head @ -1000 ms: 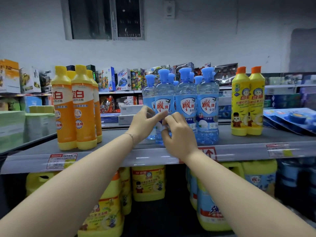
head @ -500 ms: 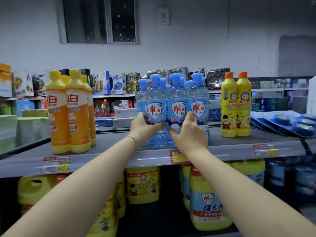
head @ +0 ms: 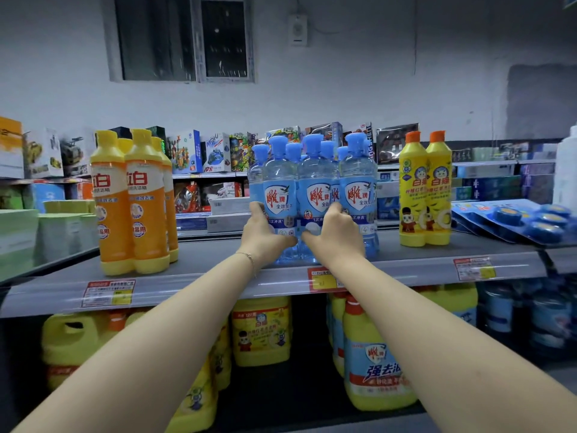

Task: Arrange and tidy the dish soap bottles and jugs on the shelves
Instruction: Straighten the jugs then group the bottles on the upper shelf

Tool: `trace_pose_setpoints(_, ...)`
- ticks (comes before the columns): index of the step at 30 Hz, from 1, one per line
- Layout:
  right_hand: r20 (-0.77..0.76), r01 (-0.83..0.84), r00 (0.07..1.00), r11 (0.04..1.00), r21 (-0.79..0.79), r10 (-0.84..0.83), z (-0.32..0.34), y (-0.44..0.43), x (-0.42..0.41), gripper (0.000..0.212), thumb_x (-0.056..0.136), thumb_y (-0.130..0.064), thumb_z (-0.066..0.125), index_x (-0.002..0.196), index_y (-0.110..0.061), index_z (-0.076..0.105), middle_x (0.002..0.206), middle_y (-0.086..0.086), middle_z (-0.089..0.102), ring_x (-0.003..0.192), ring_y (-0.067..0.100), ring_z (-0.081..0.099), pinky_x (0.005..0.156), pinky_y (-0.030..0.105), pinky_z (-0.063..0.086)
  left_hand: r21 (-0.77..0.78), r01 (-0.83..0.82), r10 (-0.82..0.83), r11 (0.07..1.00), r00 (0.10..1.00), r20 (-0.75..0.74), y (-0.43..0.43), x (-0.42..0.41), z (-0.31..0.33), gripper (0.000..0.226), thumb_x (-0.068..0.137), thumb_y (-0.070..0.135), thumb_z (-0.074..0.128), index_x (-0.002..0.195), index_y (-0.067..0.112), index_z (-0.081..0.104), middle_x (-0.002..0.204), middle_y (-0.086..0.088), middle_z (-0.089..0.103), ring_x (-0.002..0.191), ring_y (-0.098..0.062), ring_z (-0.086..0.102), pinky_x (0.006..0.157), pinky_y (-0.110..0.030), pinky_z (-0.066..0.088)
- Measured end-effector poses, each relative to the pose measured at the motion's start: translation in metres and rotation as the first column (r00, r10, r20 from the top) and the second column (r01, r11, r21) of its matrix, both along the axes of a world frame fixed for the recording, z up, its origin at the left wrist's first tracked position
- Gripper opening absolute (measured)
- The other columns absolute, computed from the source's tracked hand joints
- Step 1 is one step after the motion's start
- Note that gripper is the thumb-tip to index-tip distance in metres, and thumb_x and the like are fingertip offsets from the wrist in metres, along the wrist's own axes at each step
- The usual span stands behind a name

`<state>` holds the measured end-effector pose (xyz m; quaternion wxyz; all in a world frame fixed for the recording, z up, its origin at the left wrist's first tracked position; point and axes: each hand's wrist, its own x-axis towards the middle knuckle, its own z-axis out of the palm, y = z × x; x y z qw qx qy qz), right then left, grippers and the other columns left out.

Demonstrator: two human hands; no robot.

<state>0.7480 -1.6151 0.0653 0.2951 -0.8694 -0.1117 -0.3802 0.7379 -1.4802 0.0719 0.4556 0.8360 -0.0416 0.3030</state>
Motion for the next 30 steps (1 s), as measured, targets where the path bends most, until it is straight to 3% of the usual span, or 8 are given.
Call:
trace_pose_setpoints(6, -0.062, -0.113, 0.992, 0.994, 0.009, 0.114, 0.002, -0.011, -0.003, 0.046, 0.090, -0.040, 0.057, 0.120, -0.006, 0.045, 0.100, 0.011, 0.062, 0.090, 0.030, 0.061, 0.070, 0.038, 0.052, -0.027, 0.035, -0.035, 0.999, 0.999, -0.006, 0.001, 0.000, -0.006, 0.064, 0.075, 0.012, 0.075, 0.123, 0.019, 0.032, 0.115, -0.004, 0.057, 0.095, -0.019, 0.057, 0.077, -0.027, 0.041)
trace_pose_setpoints(9, 0.001, -0.016, 1.000, 0.998, -0.060, 0.016, 0.000, -0.021, -0.003, 0.033, 0.094, -0.035, 0.050, 0.113, -0.008, 0.050, 0.089, 0.008, 0.063, 0.074, 0.027, 0.056, 0.057, 0.032, 0.042, -0.042, 0.060, -0.060, 0.997, 0.998, -0.010, 0.000, -0.003, -0.007, 0.069, 0.078, 0.011, 0.073, 0.130, 0.018, 0.029, 0.115, -0.003, 0.056, 0.093, -0.017, 0.054, 0.078, -0.025, 0.039)
trace_pose_setpoints(11, 0.070, 0.100, 0.993, 0.992, -0.082, -0.095, -0.003, -0.029, -0.002, 0.027, 0.096, -0.032, 0.046, 0.110, -0.008, 0.048, 0.095, 0.009, 0.063, 0.071, 0.027, 0.053, 0.056, 0.030, 0.037, -0.048, 0.069, -0.070, 0.996, 0.997, -0.017, -0.001, -0.005, -0.007, 0.073, 0.078, 0.010, 0.074, 0.133, 0.019, 0.027, 0.110, 0.001, 0.055, 0.092, -0.016, 0.055, 0.077, -0.024, 0.039)
trace_pose_setpoints(13, 0.082, 0.159, 0.984, 0.987, -0.019, -0.157, -0.009, -0.036, 0.000, 0.033, 0.095, -0.034, 0.048, 0.115, -0.008, 0.041, 0.103, 0.010, 0.062, 0.075, 0.030, 0.059, 0.055, 0.031, 0.039, -0.047, 0.074, -0.076, 0.996, 0.997, -0.032, 0.000, -0.007, -0.007, 0.076, 0.078, 0.012, 0.075, 0.135, 0.021, 0.025, 0.107, 0.004, 0.054, 0.094, -0.016, 0.055, 0.077, -0.024, 0.040)
trace_pose_setpoints(18, -0.064, 0.224, 0.974, 0.955, 0.195, -0.216, -0.021, -0.043, 0.005, 0.053, 0.091, -0.045, 0.054, 0.122, -0.008, 0.032, 0.125, 0.012, 0.047, 0.093, 0.032, 0.060, 0.059, 0.033, 0.040, -0.038, 0.052, -0.054, 0.998, 0.997, -0.050, 0.003, -0.005, -0.007, 0.081, 0.076, 0.017, 0.078, 0.137, 0.022, 0.024, 0.108, 0.004, 0.054, 0.097, -0.017, 0.054, 0.083, -0.027, 0.042)
trace_pose_setpoints(22, -0.107, 0.265, 0.962, 0.955, 0.136, -0.252, -0.018, -0.044, 0.011, 0.063, 0.090, -0.055, 0.050, 0.126, -0.005, 0.035, 0.125, 0.012, 0.049, 0.099, 0.032, 0.060, 0.061, 0.033, 0.038, 0.012, 0.048, -0.047, 0.999, 0.998, -0.046, 0.003, -0.006, -0.009, 0.082, 0.078, 0.020, 0.077, 0.137, 0.022, 0.022, 0.108, 0.006, 0.052, 0.094, -0.015, 0.053, 0.082, -0.026, 0.040)
trace_pose_setpoints(27, -0.079, 0.328, 0.941, 0.945, -0.016, -0.328, -0.019, -0.041, 0.016, 0.058, 0.097, -0.052, 0.034, 0.126, -0.003, 0.037, 0.119, 0.013, 0.055, 0.096, 0.032, 0.062, 0.060, 0.032, 0.036, 0.041, 0.059, -0.058, 0.997, 0.998, -0.029, 0.001, -0.005, -0.012, 0.082, 0.080, 0.018, 0.075, 0.137, 0.022, 0.017, 0.106, 0.006, 0.055, 0.088, -0.013, 0.056, 0.079, -0.025, 0.041)
trace_pose_setpoints(30, -0.077, 0.338, 0.938, 0.941, -0.023, -0.339, -0.021, -0.039, 0.017, 0.058, 0.098, -0.050, 0.033, 0.130, -0.001, 0.034, 0.121, 0.014, 0.055, 0.097, 0.033, 0.062, 0.061, 0.032, 0.035, 0.048, 0.066, -0.065, 0.997, 0.998, -0.025, 0.002, -0.003, -0.013, 0.082, 0.080, 0.017, 0.075, 0.137, 0.023, 0.016, 0.106, 0.006, 0.056, 0.086, -0.011, 0.057, 0.077, -0.025, 0.041)
